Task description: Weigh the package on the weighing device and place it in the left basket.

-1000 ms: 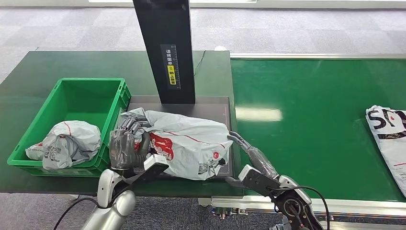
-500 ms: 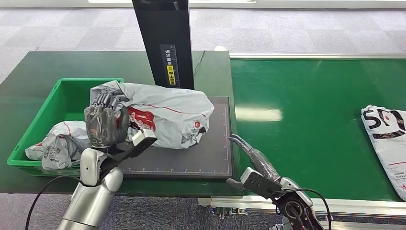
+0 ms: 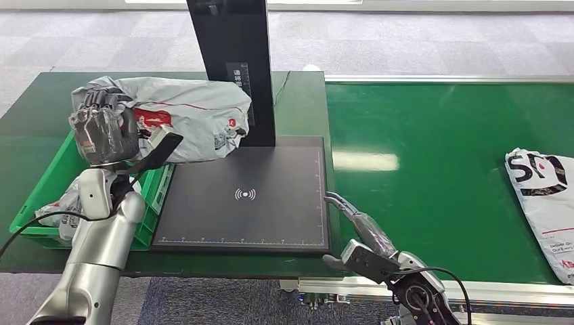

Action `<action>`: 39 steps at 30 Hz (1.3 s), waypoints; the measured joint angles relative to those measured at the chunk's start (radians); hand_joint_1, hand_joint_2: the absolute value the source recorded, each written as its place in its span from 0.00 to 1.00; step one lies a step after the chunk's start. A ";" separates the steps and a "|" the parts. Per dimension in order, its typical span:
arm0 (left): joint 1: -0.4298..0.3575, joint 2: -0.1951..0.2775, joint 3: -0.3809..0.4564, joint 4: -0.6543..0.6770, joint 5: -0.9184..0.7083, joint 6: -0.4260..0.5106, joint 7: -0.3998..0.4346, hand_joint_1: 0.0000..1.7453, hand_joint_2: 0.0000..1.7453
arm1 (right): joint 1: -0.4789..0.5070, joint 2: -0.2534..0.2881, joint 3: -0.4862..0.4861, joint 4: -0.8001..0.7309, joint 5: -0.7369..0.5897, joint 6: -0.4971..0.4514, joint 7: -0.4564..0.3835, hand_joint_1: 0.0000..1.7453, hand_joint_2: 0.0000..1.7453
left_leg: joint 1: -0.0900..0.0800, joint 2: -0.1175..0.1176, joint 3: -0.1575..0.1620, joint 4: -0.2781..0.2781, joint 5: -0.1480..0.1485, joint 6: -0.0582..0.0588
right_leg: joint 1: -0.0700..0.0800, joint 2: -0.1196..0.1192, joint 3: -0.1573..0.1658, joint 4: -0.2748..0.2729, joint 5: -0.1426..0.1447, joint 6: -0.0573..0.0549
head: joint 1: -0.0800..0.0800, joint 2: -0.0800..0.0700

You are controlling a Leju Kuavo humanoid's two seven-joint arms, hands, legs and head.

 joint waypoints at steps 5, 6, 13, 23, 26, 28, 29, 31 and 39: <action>-0.060 0.030 0.042 0.130 -0.019 -0.003 0.088 1.00 1.00 | -0.006 -0.005 0.006 0.007 -0.002 0.000 -0.001 0.00 1.00 | 0.000 0.000 0.000 0.000 0.000 0.000 | 0.000 0.000 0.000 0.000 0.000 -0.001 | 0.000 0.000; -0.069 0.037 0.049 0.154 -0.020 -0.003 0.095 1.00 1.00 | -0.009 -0.006 0.008 0.010 -0.002 0.000 -0.001 0.00 1.00 | 0.000 0.000 0.000 0.000 0.000 0.000 | 0.000 0.000 0.000 0.000 0.000 -0.001 | 0.000 0.000; -0.117 0.061 0.082 0.308 -0.035 -0.014 0.139 1.00 1.00 | -0.054 -0.006 0.031 0.041 -0.009 0.007 -0.001 0.00 1.00 | 0.000 0.000 0.000 0.000 0.000 -0.001 | 0.000 0.000 0.000 0.000 0.000 -0.001 | 0.000 0.000; -0.156 0.058 0.116 0.494 0.063 -0.354 0.142 0.29 1.00 | -0.166 0.004 0.087 0.158 -0.031 0.014 -0.018 0.00 1.00 | 0.000 0.000 0.000 0.000 0.001 -0.001 | 0.000 0.000 0.000 0.001 0.001 -0.001 | 0.000 0.000; -0.166 0.065 0.118 0.526 0.054 -0.414 0.168 0.00 1.00 | -0.197 0.011 0.106 0.197 -0.036 0.018 -0.024 0.00 1.00 | 0.000 0.000 0.000 0.000 0.001 -0.001 | 0.000 0.000 0.000 0.001 0.001 -0.001 | 0.000 0.000; -0.169 0.071 0.113 0.537 0.031 -0.399 0.201 0.00 1.00 | -0.209 0.016 0.116 0.213 -0.038 0.020 -0.024 0.00 1.00 | 0.000 0.000 0.000 0.000 0.001 -0.001 | 0.000 0.000 0.000 0.001 0.001 -0.001 | 0.000 0.000; -0.169 0.074 0.111 0.541 0.023 -0.389 0.215 0.00 1.00 | -0.212 0.018 0.119 0.218 -0.039 0.020 -0.022 0.00 1.00 | 0.000 0.000 0.000 0.000 0.001 -0.001 | 0.000 0.000 0.000 0.001 0.001 -0.001 | 0.000 0.000; -0.169 0.080 0.108 0.548 0.015 -0.378 0.232 0.00 1.00 | -0.216 0.021 0.126 0.226 -0.040 0.021 -0.016 0.00 1.00 | 0.000 0.001 0.000 0.000 0.001 -0.001 | 0.000 0.000 0.000 0.001 0.001 -0.001 | 0.000 0.000; -0.149 0.093 0.118 0.556 0.059 -0.178 0.220 0.00 1.00 | -0.217 0.029 0.141 0.235 -0.044 0.021 0.013 0.00 1.00 | 0.000 0.001 0.001 0.000 0.001 -0.001 | 0.001 0.001 0.000 0.001 0.001 -0.001 | 0.000 0.000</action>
